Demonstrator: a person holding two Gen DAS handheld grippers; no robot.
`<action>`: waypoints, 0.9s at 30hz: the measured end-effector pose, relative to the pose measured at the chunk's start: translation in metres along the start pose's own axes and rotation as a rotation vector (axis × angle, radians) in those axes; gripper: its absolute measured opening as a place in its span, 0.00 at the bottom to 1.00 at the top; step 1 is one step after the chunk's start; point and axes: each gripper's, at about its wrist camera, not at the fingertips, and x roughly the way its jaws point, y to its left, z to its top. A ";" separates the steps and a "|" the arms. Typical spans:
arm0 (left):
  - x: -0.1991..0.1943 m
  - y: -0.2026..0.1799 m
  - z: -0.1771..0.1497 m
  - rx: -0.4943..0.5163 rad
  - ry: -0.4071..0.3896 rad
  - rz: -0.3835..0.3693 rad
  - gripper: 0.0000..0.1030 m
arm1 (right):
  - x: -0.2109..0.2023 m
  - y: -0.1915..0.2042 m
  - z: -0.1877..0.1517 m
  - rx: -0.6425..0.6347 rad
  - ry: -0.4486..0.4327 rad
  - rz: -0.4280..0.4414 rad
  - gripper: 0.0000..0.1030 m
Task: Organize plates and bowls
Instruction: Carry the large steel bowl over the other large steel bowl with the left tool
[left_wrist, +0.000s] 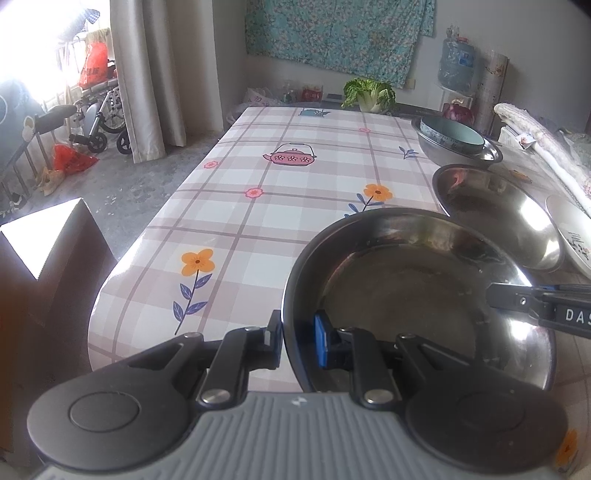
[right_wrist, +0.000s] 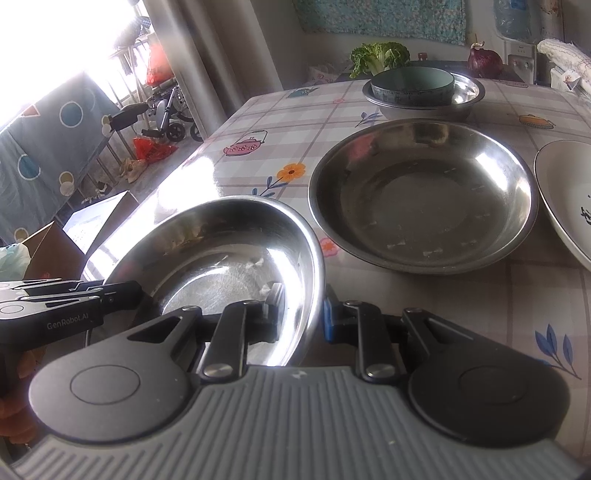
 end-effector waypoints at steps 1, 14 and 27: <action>0.000 0.000 0.001 -0.001 -0.002 -0.002 0.18 | -0.001 0.000 0.001 0.000 -0.002 0.000 0.19; -0.009 -0.009 0.022 0.010 -0.048 -0.074 0.18 | -0.030 -0.002 0.013 0.020 -0.081 -0.040 0.19; -0.005 -0.047 0.042 0.064 -0.043 -0.119 0.18 | -0.060 -0.035 0.010 0.111 -0.153 -0.070 0.19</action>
